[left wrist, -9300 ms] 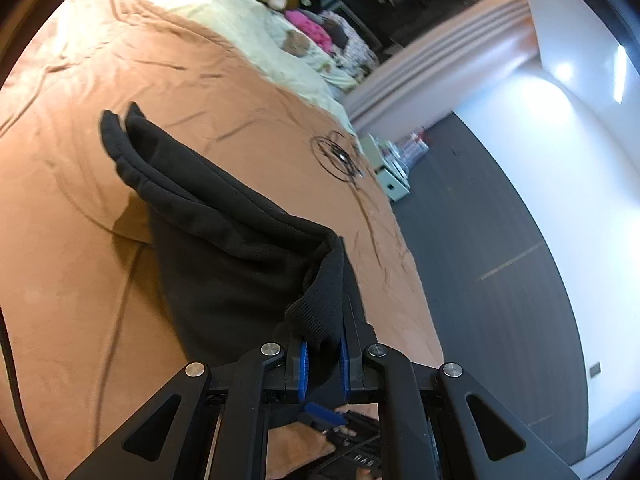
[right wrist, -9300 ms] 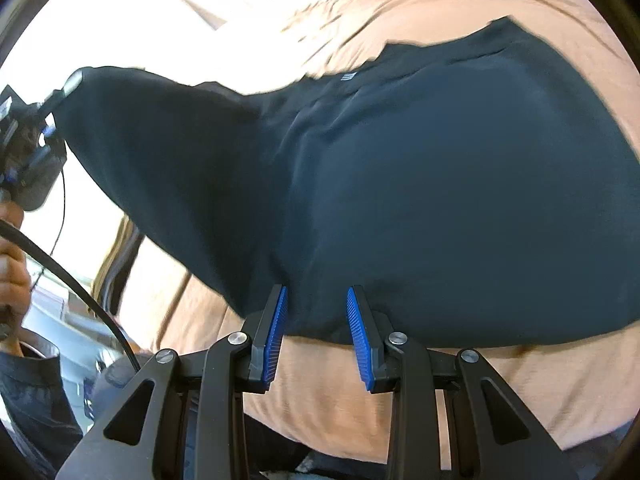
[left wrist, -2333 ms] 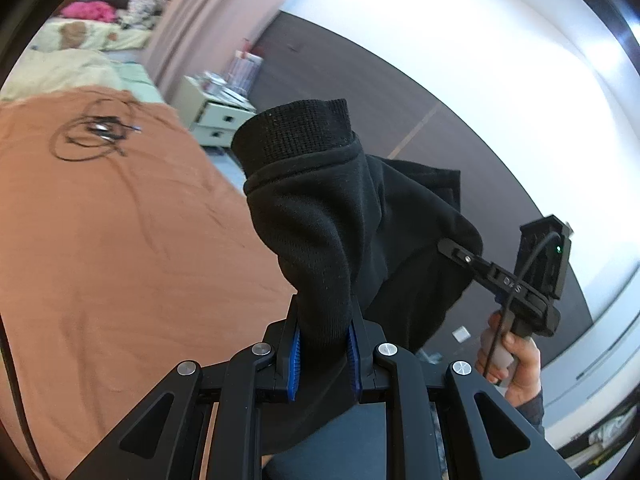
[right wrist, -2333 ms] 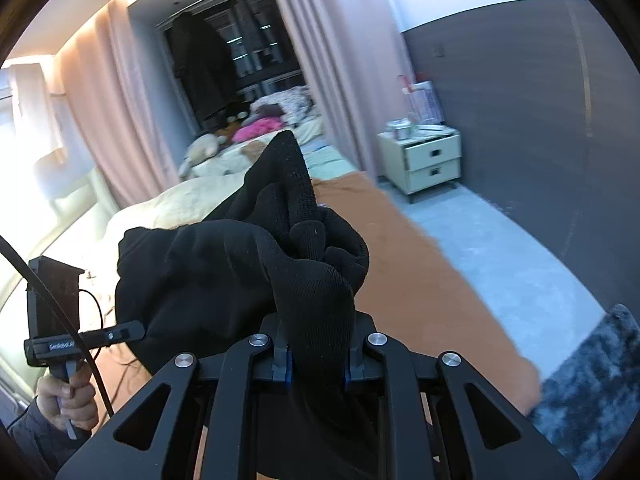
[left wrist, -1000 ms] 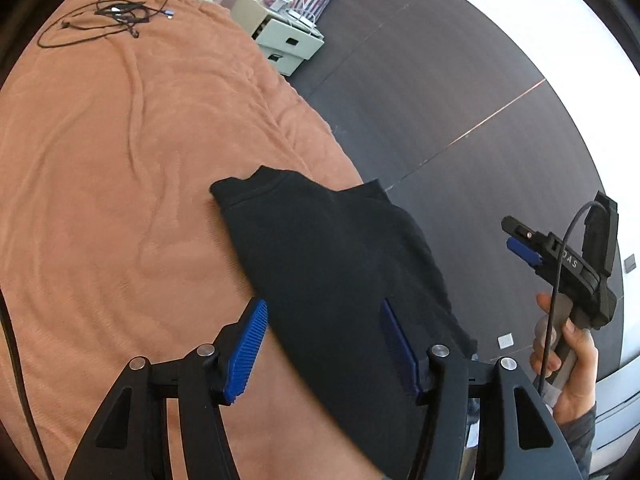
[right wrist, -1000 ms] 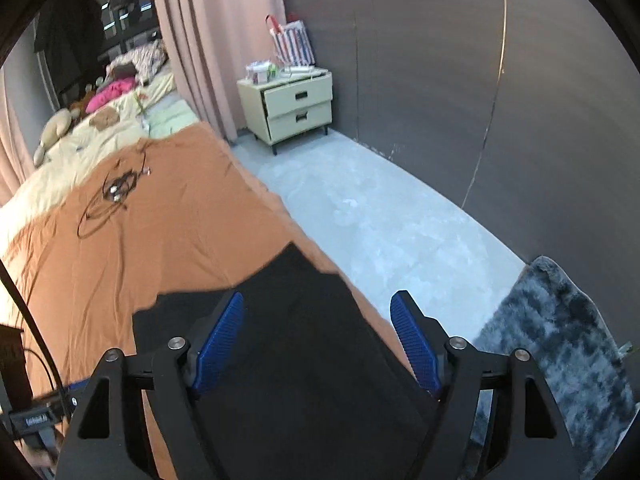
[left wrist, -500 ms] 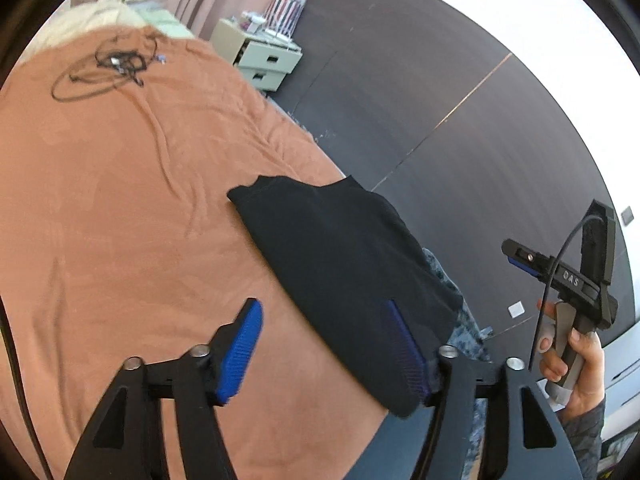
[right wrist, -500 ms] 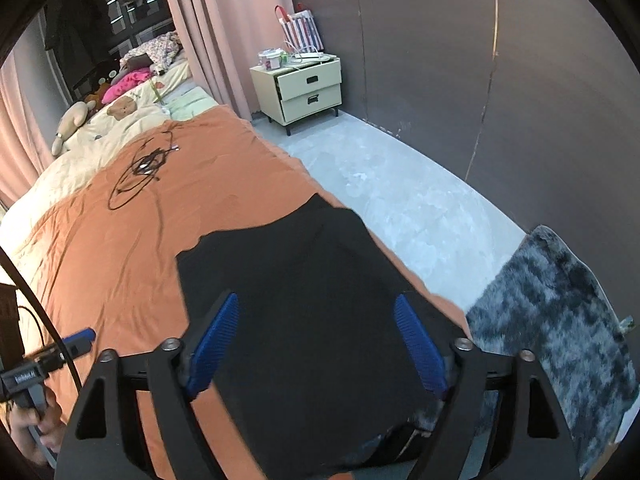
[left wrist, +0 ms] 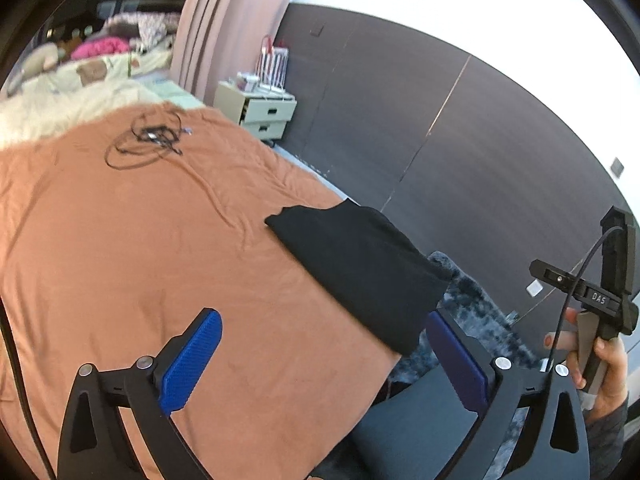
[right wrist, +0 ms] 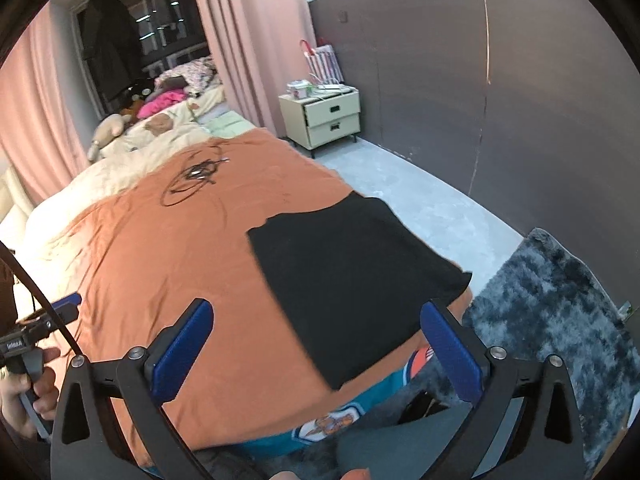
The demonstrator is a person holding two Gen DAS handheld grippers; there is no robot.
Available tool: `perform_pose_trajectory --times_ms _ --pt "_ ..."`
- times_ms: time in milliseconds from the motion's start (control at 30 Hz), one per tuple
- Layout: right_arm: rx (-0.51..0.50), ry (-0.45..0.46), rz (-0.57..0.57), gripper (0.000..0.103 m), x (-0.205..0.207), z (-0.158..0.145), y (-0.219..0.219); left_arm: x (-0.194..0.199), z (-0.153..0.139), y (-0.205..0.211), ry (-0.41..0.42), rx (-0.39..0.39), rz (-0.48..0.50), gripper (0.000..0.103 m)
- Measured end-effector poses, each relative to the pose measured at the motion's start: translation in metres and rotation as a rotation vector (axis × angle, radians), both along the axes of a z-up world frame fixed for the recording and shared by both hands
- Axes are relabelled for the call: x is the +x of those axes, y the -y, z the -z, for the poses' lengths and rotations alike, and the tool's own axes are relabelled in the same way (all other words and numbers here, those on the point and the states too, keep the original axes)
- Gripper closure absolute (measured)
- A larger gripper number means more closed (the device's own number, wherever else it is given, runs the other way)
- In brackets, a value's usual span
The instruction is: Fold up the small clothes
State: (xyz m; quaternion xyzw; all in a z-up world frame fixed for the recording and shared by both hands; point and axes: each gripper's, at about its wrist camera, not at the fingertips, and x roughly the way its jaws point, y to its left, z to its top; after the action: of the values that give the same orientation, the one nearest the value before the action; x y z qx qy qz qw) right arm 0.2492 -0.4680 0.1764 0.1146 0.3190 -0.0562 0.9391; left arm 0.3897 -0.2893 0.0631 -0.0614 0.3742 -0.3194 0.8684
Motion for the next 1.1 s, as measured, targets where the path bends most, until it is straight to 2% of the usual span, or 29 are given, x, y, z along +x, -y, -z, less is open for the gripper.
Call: perform_pose_trajectory --times_ms 367,800,1100 --pt "0.002 0.043 -0.044 0.0 -0.084 0.01 -0.019 -0.095 -0.015 -0.055 0.103 0.046 -0.028 0.0" --pt "-0.018 0.091 -0.093 0.0 -0.177 0.031 -0.048 -0.198 0.001 -0.103 0.17 0.078 -0.08 0.0" --pt "-0.033 0.126 -0.123 0.0 -0.233 0.06 -0.07 -0.269 0.015 -0.125 0.242 0.099 -0.157 0.0"
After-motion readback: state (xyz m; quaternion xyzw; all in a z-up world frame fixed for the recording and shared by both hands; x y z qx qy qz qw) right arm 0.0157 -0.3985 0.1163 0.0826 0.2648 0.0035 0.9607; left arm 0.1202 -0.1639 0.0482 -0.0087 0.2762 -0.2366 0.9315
